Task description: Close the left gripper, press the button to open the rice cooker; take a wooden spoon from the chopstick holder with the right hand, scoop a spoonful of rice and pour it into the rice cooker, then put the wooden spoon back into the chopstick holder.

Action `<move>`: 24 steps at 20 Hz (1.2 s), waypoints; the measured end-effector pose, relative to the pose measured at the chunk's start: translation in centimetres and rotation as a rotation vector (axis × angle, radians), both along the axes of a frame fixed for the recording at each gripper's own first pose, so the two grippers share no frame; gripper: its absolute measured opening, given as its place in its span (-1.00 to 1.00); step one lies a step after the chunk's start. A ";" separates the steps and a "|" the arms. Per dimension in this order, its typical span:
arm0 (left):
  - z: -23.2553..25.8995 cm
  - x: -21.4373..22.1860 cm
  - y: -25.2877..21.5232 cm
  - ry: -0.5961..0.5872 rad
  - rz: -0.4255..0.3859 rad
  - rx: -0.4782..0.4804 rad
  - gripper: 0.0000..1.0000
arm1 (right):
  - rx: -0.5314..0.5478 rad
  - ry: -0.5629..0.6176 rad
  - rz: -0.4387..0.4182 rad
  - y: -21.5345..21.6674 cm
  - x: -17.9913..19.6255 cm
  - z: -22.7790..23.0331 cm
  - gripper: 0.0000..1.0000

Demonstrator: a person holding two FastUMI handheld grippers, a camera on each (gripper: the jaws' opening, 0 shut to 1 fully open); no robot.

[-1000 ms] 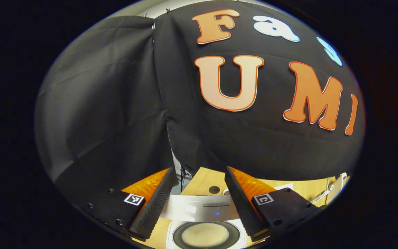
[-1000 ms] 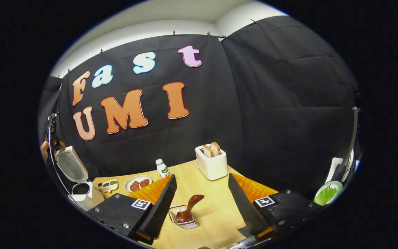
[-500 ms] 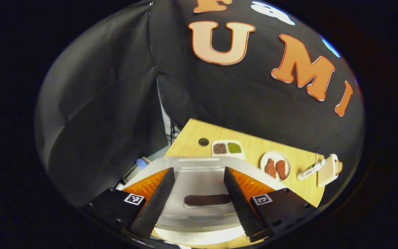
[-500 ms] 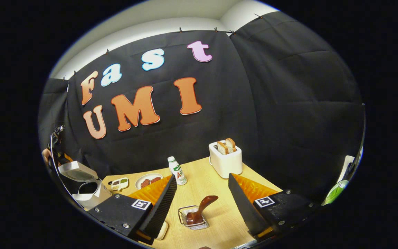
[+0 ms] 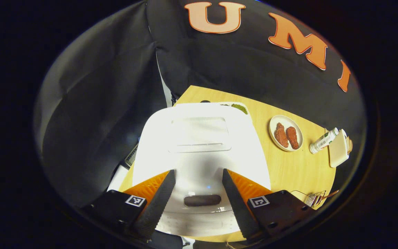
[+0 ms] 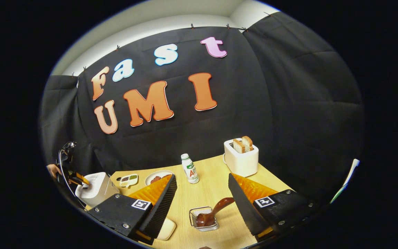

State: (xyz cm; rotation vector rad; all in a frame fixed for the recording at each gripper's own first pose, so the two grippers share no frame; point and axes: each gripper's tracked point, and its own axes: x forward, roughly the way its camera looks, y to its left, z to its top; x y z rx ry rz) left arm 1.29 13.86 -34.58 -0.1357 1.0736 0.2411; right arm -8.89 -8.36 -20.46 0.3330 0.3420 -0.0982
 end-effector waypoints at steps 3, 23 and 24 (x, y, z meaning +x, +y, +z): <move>-0.2 -0.6 -0.2 0.026 0.008 -0.009 0.97 | -0.009 -0.006 0.027 0.7 0.6 0.3 0.87; 19.2 -3.0 -2.3 -0.487 -0.026 0.143 0.87 | -0.128 -0.218 0.168 5.3 6.1 10.4 0.88; 20.9 -3.2 -3.3 -0.546 -0.049 0.171 0.94 | -0.140 -0.250 0.174 5.8 6.6 11.5 0.88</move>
